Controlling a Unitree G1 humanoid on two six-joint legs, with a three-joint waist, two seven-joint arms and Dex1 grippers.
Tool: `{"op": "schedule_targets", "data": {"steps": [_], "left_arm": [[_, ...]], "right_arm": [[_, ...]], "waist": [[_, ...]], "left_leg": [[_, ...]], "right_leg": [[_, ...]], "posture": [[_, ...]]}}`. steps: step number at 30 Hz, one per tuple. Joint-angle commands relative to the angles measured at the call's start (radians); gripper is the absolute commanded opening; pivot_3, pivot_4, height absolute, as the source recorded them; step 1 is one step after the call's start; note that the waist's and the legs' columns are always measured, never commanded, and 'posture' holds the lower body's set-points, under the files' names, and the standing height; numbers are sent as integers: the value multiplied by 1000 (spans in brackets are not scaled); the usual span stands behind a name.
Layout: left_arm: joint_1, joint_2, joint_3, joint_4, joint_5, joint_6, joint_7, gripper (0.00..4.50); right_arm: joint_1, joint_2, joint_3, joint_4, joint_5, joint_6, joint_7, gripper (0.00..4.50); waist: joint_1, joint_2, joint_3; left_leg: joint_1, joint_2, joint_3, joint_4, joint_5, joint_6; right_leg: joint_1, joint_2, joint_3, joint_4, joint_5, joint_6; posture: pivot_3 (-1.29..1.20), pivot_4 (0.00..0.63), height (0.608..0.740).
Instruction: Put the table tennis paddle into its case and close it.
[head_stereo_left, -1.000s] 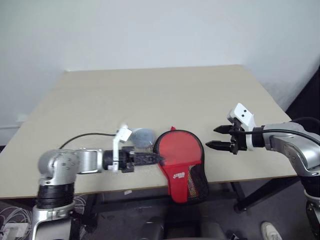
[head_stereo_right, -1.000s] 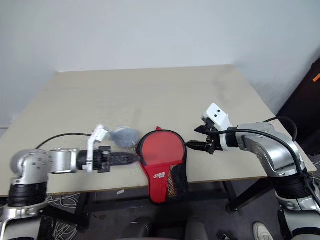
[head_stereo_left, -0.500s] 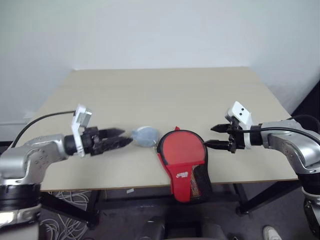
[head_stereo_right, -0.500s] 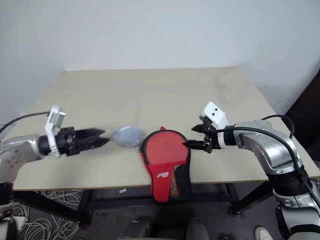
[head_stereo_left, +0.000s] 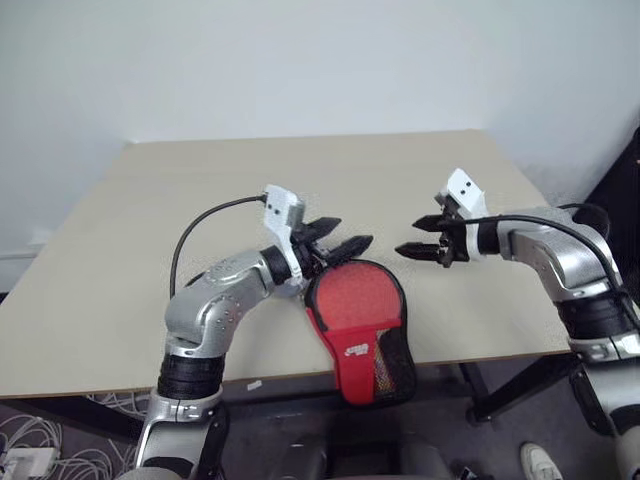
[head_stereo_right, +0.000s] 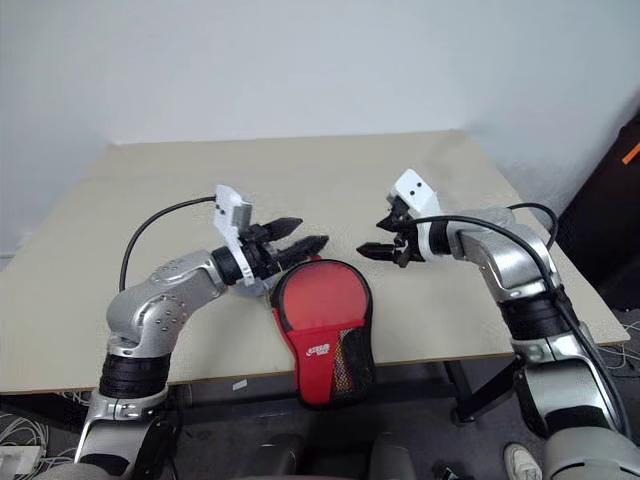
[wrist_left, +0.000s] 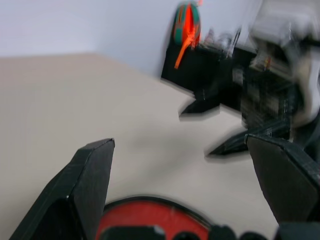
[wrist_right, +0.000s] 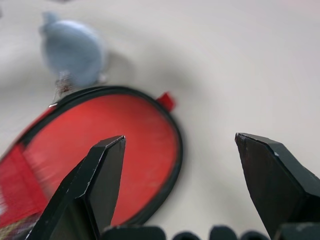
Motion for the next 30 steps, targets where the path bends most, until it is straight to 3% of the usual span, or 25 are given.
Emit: {"op": "schedule_targets", "data": {"steps": [1, 5, 16, 30], "left_arm": [[74, 78, -146, -55, 116, -88, -82, 4454], [179, 140, -249, -92, 194, -169, -143, 4454], [240, 71, -274, 30, 265, -336, -172, 4454], [303, 29, -242, 162, 321, -523, -189, 4454]], "right_arm": [[-98, 35, 1, 111, -51, -85, 12, 3819], [-227, 115, 18, 321, -110, -185, 21, 3819], [-455, 391, 62, 694, -204, -355, 133, 3819], [-563, 655, 26, 983, -255, -478, 181, 3819]], "waist": [[-6, 1, 0], [-17, 1, 0], [-20, 4, 0], [-44, 8, -2]], "left_leg": [[0, 0, 1, -1, 0, 0], [-1, -1, 2, 0, 0, 1], [0, -2, -5, 0, 0, 0], [2, -2, -9, -4, 1, -1]], "right_leg": [[0, 0, 1, 0, 0, 0], [-1, -1, 2, 0, 3, -5], [-1, 0, 0, 1, 3, -5], [-3, 1, 0, 3, 3, -6]], "posture": [[0, 0, 698], [0, 0, 698], [0, 0, 698], [0, 0, 698]]}}
